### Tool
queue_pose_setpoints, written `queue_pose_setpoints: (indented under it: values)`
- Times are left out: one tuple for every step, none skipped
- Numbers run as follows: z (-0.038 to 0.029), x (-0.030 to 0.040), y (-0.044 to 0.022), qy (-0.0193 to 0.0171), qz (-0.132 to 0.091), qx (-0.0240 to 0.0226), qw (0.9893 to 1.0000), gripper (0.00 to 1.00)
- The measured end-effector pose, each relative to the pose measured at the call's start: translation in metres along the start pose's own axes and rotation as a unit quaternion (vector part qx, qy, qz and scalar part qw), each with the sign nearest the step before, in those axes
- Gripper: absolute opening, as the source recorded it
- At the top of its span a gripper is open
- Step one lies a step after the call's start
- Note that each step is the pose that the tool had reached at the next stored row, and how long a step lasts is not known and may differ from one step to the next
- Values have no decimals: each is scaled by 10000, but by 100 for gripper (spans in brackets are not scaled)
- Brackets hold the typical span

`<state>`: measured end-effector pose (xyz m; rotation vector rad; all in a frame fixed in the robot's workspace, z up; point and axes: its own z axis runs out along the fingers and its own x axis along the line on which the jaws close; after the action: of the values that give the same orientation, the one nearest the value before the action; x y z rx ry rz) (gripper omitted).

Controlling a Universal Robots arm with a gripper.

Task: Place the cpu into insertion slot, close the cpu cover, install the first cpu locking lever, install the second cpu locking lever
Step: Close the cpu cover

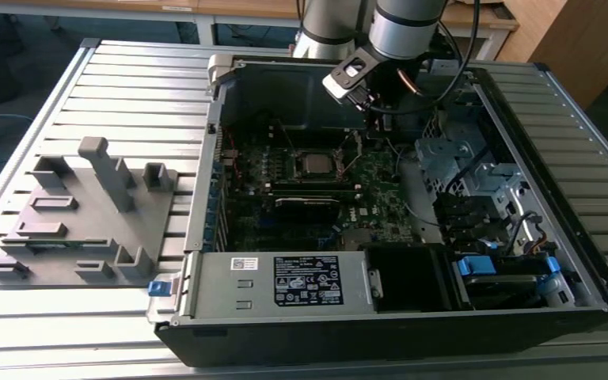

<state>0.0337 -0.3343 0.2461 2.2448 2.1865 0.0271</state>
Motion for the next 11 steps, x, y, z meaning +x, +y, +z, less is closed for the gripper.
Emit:
queue_pose_setpoints:
  values:
    - [0, 0, 0, 0, 0, 0, 10000, 10]
    - [0, 0, -1, 0, 0, 0, 10000, 10]
    - [0, 0, -2, 0, 1, 0, 10000, 10]
    - [0, 0, -4, 0, 1, 0, 10000, 10]
    - [0, 0, -6, 0, 1, 0, 10000, 10]
    - [0, 0, -10, 0, 0, 0, 10000, 10]
    - [0, 0, -16, 0, 0, 0, 10000, 10]
    - [0, -1, -25, 0, 0, -1, 10000, 10]
    - [-1, -1, -37, 0, 0, -2, 10000, 10]
    - [0, -1, -49, 0, 0, -3, 10000, 10]
    - [0, -2, -61, 0, 0, -5, 10000, 10]
